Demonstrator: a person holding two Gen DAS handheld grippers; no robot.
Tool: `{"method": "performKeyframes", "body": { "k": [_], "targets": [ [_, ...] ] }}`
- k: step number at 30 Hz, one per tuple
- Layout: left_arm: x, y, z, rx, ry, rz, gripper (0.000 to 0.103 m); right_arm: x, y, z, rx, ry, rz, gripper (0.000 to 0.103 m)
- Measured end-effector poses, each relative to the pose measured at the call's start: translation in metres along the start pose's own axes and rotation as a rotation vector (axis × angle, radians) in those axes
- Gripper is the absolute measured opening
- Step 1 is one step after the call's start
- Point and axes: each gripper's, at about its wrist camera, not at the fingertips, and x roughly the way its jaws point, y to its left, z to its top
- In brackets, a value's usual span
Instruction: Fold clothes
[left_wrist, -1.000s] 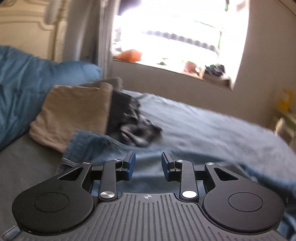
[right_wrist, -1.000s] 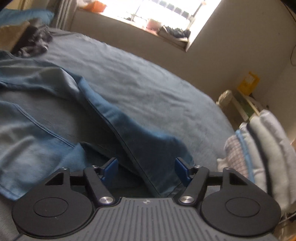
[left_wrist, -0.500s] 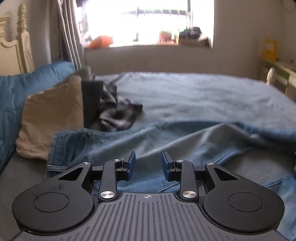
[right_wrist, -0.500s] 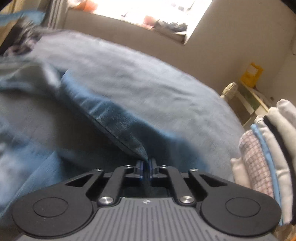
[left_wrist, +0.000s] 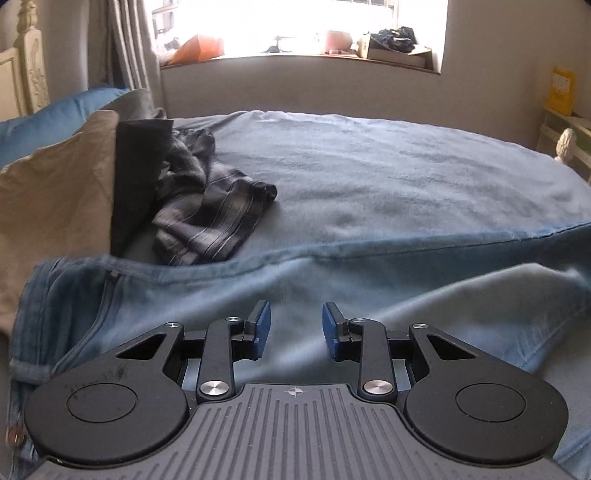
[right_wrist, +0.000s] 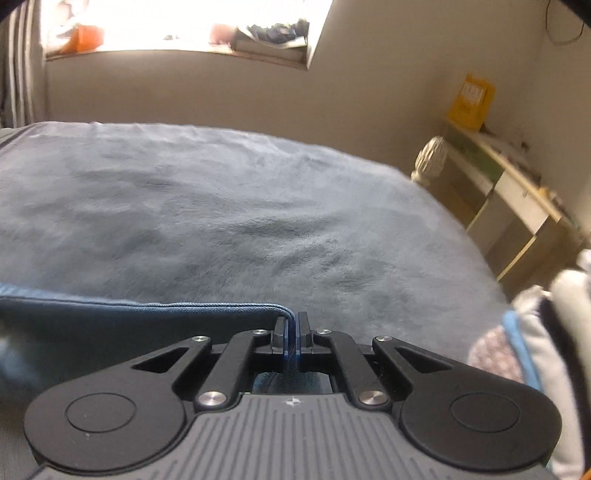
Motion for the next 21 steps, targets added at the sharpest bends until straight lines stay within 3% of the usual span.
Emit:
{"method": "performKeyframes", "body": {
  "k": [7, 13, 17, 21],
  "targets": [
    [0.027, -0.008, 0.021, 0.081, 0.096, 0.003, 0.03, 0.057, -0.004, 0.023, -0.013, 0.161, 0.058, 0.002],
    [0.053, -0.052, 0.038, 0.253, 0.162, -0.016, 0.03, 0.117, -0.016, 0.027, -0.045, 0.244, 0.191, 0.007],
    [0.07, -0.088, 0.043, 0.331, 0.174, 0.065, 0.03, 0.148, -0.038, 0.01, 0.067, 0.189, 0.328, 0.022],
    [0.085, -0.101, 0.057, 0.273, 0.195, 0.11, 0.03, 0.158, -0.075, -0.012, 0.319, 0.113, 0.509, 0.031]
  ]
}}
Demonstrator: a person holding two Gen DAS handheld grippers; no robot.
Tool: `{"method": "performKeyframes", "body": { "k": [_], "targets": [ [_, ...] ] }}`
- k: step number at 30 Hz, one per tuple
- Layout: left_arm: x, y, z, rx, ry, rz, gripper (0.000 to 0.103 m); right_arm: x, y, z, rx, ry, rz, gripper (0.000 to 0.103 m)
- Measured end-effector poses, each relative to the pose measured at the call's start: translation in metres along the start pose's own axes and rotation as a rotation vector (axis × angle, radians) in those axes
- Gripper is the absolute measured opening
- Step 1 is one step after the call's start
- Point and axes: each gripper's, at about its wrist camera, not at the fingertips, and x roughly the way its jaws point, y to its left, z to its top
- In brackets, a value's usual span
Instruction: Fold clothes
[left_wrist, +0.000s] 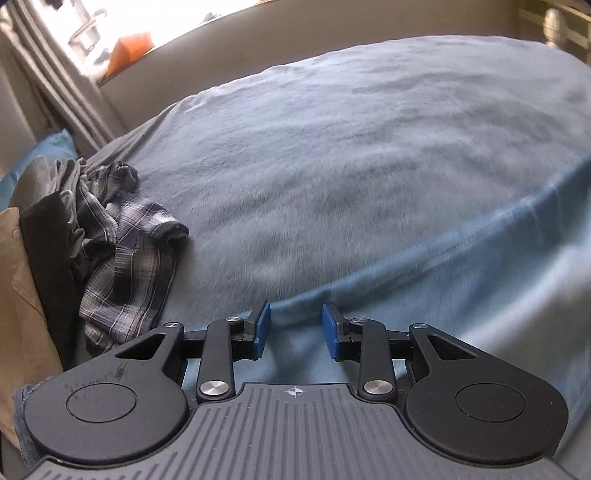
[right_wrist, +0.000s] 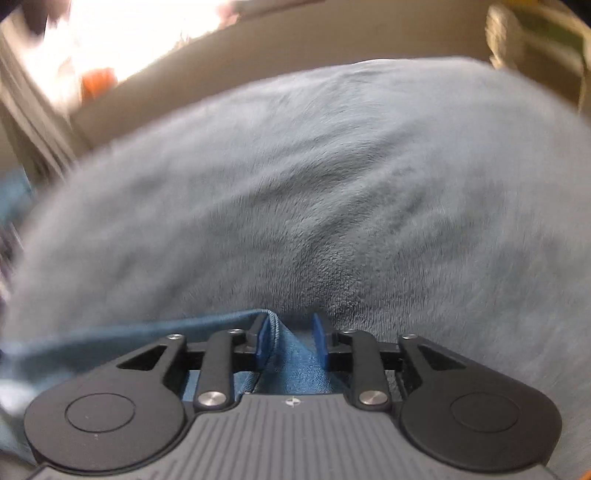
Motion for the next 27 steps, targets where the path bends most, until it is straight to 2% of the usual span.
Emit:
{"method": "performKeyframes", "body": {
  "k": [3, 6, 9, 11, 13, 14, 16, 19, 22, 24, 26, 27],
  "targets": [
    [0.01, -0.007, 0.015, -0.065, 0.0, 0.049, 0.03, -0.003, -0.02, -0.004, 0.112, -0.03, 0.096, 0.031],
    [0.021, -0.016, 0.029, -0.136, 0.015, 0.079, 0.03, -0.009, -0.034, -0.001, 0.234, -0.051, 0.146, 0.033],
    [0.027, -0.024, 0.038, -0.153, 0.015, 0.11, 0.03, -0.034, -0.047, 0.004, 0.35, -0.163, 0.115, 0.042],
    [0.029, -0.027, 0.04, -0.16, 0.011, 0.118, 0.03, -0.061, -0.046, 0.001, 0.345, -0.257, 0.075, 0.043],
    [0.03, -0.026, 0.041, -0.182, 0.008, 0.116, 0.03, -0.086, -0.032, -0.012, 0.268, -0.307, 0.044, 0.046],
    [0.03, -0.026, 0.041, -0.185, 0.007, 0.117, 0.03, -0.099, -0.025, -0.018, 0.226, -0.329, 0.03, 0.051],
    [0.03, -0.025, 0.041, -0.191, 0.003, 0.12, 0.03, -0.117, -0.001, -0.038, 0.074, -0.304, 0.042, 0.06],
    [0.029, -0.025, 0.041, -0.201, -0.002, 0.123, 0.031, -0.141, 0.032, -0.067, -0.142, -0.228, 0.089, 0.06],
    [0.028, -0.025, 0.042, -0.21, -0.007, 0.127, 0.031, -0.14, 0.049, -0.084, -0.227, -0.057, 0.216, 0.059],
    [0.028, -0.025, 0.042, -0.216, -0.011, 0.129, 0.031, -0.122, 0.049, -0.083, -0.236, 0.009, 0.177, 0.058],
    [0.027, -0.025, 0.042, -0.223, -0.014, 0.131, 0.031, -0.106, 0.028, -0.066, -0.139, -0.043, 0.009, 0.051],
    [0.027, -0.025, 0.042, -0.226, -0.016, 0.132, 0.031, -0.109, 0.011, -0.055, -0.018, -0.1, -0.038, 0.051]
  ]
}}
